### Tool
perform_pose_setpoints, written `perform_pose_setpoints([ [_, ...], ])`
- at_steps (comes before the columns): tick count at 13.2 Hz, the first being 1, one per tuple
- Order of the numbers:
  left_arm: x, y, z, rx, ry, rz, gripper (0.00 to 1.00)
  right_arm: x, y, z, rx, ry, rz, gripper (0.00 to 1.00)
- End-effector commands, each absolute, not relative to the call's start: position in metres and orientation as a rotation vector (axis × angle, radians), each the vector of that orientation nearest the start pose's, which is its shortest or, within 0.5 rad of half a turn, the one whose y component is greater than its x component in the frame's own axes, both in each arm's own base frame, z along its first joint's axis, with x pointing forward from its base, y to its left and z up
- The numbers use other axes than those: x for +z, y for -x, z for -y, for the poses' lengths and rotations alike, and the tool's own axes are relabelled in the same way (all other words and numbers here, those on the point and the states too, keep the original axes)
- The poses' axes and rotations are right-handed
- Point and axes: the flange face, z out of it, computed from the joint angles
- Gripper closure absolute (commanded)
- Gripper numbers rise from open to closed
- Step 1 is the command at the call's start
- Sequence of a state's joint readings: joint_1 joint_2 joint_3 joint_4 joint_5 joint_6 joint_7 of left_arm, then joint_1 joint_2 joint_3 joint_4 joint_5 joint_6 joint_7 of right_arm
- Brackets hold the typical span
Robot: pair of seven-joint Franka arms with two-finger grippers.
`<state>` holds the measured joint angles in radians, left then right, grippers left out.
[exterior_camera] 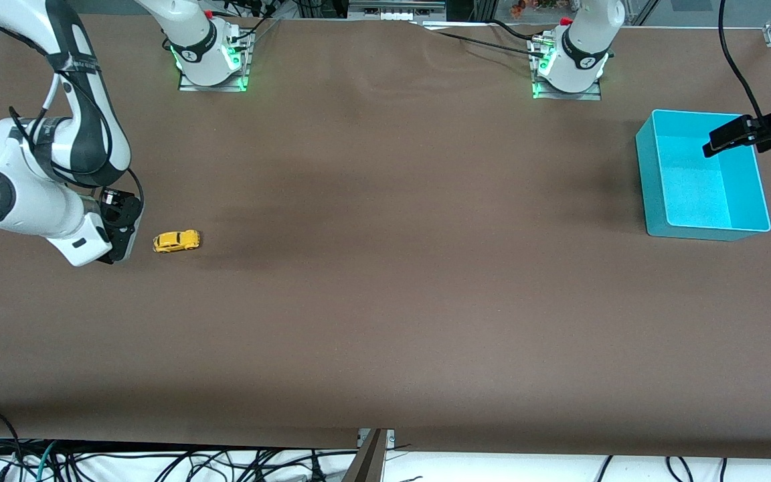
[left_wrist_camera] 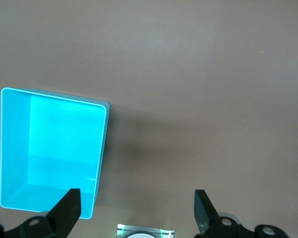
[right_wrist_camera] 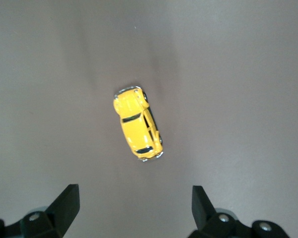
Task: Wind and store yellow beetle car
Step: 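Reach the right gripper down over the yellow beetle car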
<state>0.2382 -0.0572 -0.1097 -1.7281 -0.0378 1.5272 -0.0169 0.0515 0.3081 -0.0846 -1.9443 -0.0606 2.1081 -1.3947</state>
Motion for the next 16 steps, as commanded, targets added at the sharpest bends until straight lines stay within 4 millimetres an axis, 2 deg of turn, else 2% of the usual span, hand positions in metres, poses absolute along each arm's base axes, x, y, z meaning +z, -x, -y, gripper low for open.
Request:
perform_pose_setpoints([
  [1, 0.584, -0.53, -0.058, 0.239, 3.16, 0.227, 0.0, 0.298, -0.564, 0.022, 0.142, 2.318, 2.112, 0.0],
  [8, 0.589, -0.528, -0.038, 0.269, 3.143, 0.198, 0.0, 0.24, -0.535, 0.018, -0.003, 2.268, 2.281, 0.01],
  [12, 0.593, -0.524, -0.036, 0.282, 3.152, 0.224, 0.0, 0.225, -0.534, 0.01, -0.034, 2.236, 2.334, 0.01],
  [13, 0.6, -0.525, -0.034, 0.263, 3.154, 0.212, 0.0, 0.222, -0.535, 0.006, -0.048, 2.23, 2.346, 0.02],
  [15, 0.604, -0.525, -0.016, 0.266, 3.146, 0.165, 0.0, 0.214, -0.535, -0.001, -0.066, 2.218, 2.366, 0.02],
  [16, 0.604, -0.525, -0.015, 0.266, 3.146, 0.158, 0.0, 0.21, -0.536, -0.001, -0.071, 2.216, 2.369, 0.02],
])
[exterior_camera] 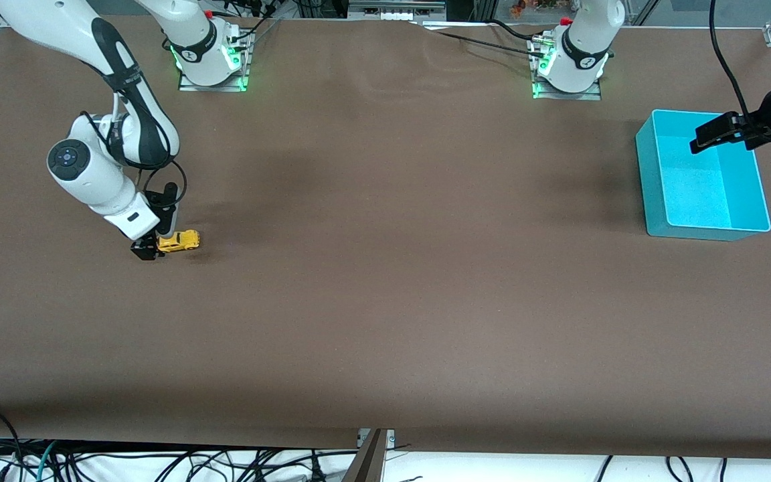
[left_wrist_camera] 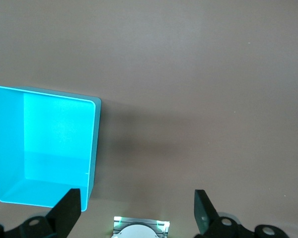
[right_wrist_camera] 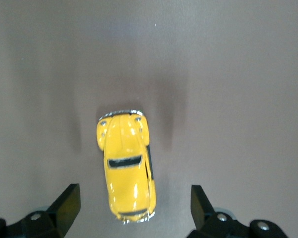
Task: Wind and store yellow beetle car
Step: 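Grasp the yellow car with the right gripper and pull it backward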
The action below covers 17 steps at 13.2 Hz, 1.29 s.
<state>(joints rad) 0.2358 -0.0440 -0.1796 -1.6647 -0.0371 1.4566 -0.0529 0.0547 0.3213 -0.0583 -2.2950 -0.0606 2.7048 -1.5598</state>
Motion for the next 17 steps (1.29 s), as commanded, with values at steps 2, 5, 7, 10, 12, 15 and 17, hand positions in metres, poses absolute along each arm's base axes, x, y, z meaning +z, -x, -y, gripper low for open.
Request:
perform_pose_setpoints([
  [2, 0.604, -0.527, -0.017, 0.261, 3.161, 0.145, 0.0, 0.207, -0.536, -0.002, 0.07, -2.067, -2.224, 0.05],
  [5, 0.601, -0.528, -0.01, 0.269, 3.165, 0.137, 0.0, 0.201, -0.535, -0.002, 0.072, -2.062, -2.227, 0.05],
  [7, 0.602, -0.528, -0.011, 0.273, 3.17, 0.144, 0.0, 0.198, -0.535, -0.001, 0.064, -2.039, -2.251, 0.19],
  [10, 0.6, -0.527, -0.01, 0.283, 3.171, 0.139, 0.0, 0.195, -0.535, -0.002, 0.052, -2.004, -2.293, 0.75],
  [12, 0.6, -0.525, -0.006, 0.277, 3.163, 0.128, 0.0, 0.195, -0.535, 0.001, 0.054, -2.032, -2.269, 0.85],
  [15, 0.602, -0.525, 0.004, 0.271, 3.155, 0.091, 0.0, 0.195, -0.534, -0.002, 0.06, -2.158, -2.163, 0.91],
  [17, 0.602, -0.526, 0.009, 0.274, 3.154, 0.077, 0.0, 0.187, -0.532, -0.004, 0.044, -2.205, -2.133, 0.91],
])
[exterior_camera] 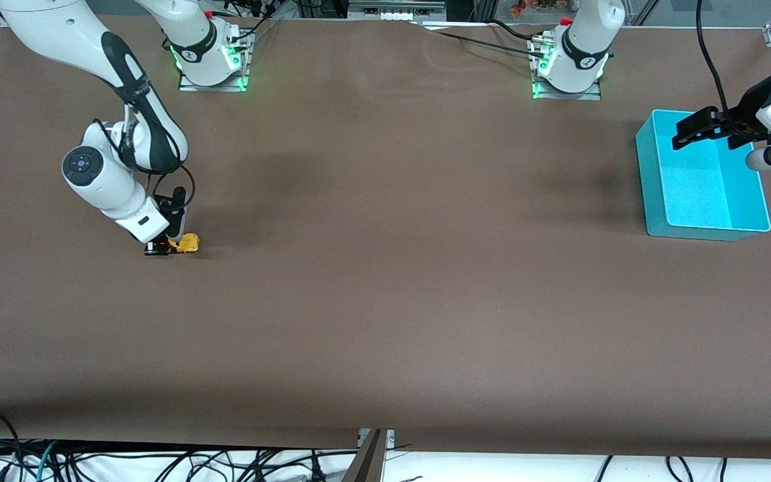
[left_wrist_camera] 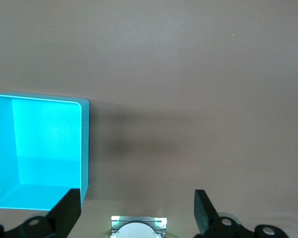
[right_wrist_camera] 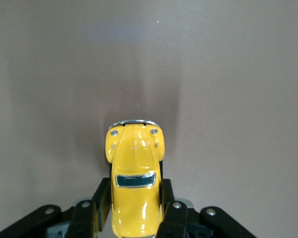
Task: Wind and store yellow beetle car
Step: 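Grasp the yellow car with the right gripper and pull it backward, then release the car with the right gripper so it drives toward the bin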
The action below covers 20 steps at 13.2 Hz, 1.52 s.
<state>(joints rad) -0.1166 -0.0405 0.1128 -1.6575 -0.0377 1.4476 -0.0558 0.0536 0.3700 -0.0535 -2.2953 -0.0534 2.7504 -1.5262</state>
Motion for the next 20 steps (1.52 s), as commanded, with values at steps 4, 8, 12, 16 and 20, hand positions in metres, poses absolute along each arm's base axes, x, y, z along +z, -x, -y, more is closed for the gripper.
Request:
perform_pose_setpoints([
  [4, 0.6, -0.526, 0.028, 0.289, 3.139, 0.141, 0.0, 0.172, -0.529, 0.005, 0.012, -2.213, -2.146, 0.9],
  [8, 0.599, -0.526, 0.018, 0.301, 3.138, 0.165, 0.0, 0.166, -0.527, 0.077, -0.004, -2.186, -2.171, 0.89],
  [12, 0.601, -0.527, 0.0, 0.284, 3.15, 0.139, 0.0, 0.165, -0.506, 0.174, -0.005, -2.185, -2.144, 0.86],
  [16, 0.6, -0.526, -0.004, 0.291, 3.15, 0.149, 0.0, 0.158, -0.493, 0.207, -0.009, -2.17, -2.153, 0.86],
  [20, 0.597, -0.526, -0.005, 0.3, 3.149, 0.154, 0.0, 0.16, -0.496, 0.203, -0.005, -2.159, -2.161, 0.82],
])
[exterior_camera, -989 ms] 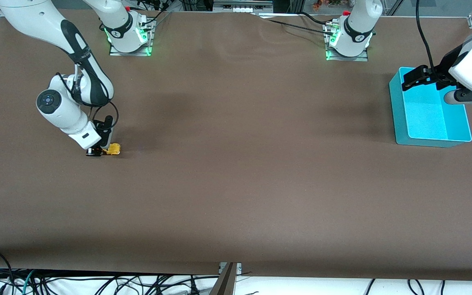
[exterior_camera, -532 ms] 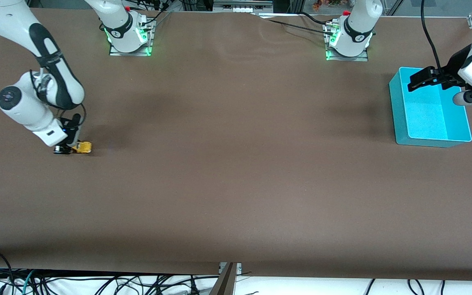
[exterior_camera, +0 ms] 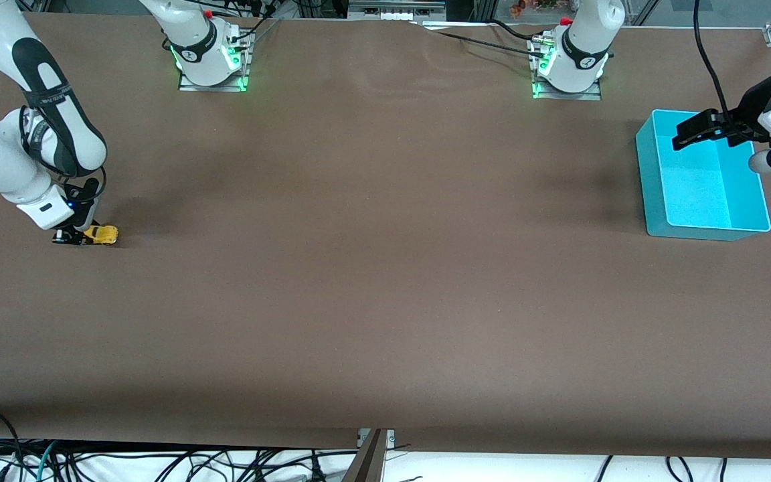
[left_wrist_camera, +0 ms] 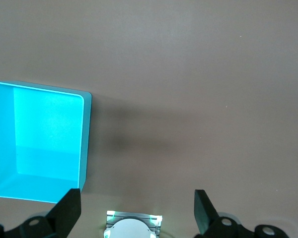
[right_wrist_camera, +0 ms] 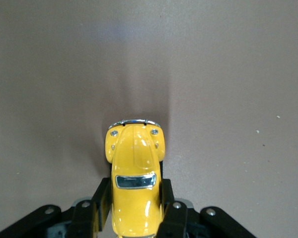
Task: Wind and store yellow beetle car
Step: 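Release the car with the right gripper so it drives toward the bin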
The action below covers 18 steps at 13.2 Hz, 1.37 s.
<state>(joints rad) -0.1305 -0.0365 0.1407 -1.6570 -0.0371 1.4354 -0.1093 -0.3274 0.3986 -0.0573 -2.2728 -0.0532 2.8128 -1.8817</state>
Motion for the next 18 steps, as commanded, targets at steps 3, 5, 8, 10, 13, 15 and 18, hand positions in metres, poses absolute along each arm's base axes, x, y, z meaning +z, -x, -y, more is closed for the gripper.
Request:
perform_pose_setpoints([
  [3, 0.597, -0.525, -0.008, 0.303, 3.149, 0.164, 0.0, 0.17, -0.506, 0.193, -0.023, 2.27, 2.314, 0.0],
  [5, 0.596, -0.525, -0.01, 0.305, 3.149, 0.168, 0.0, 0.185, -0.512, 0.189, -0.043, 2.274, 2.33, 0.0],
  [8, 0.595, -0.525, -0.01, 0.31, 3.15, 0.168, 0.0, 0.2, -0.524, 0.182, -0.05, 2.254, 2.338, 0.0],
  [10, 0.596, -0.524, -0.01, 0.308, 3.152, 0.171, 0.0, 0.209, -0.534, 0.18, -0.041, 2.234, 2.335, 0.0],
  [13, 0.596, -0.524, -0.013, 0.308, 3.152, 0.175, 0.0, 0.223, -0.552, 0.17, -0.045, 2.197, 2.345, 0.0],
  [15, 0.595, -0.524, -0.013, 0.311, 3.153, 0.176, 0.0, 0.234, -0.563, 0.172, -0.041, 2.196, 2.341, 0.0],
  [18, 0.595, -0.524, -0.012, 0.311, 3.158, 0.175, 0.0, 0.267, -0.59, 0.173, -0.094, 2.297, 2.276, 0.0],
])
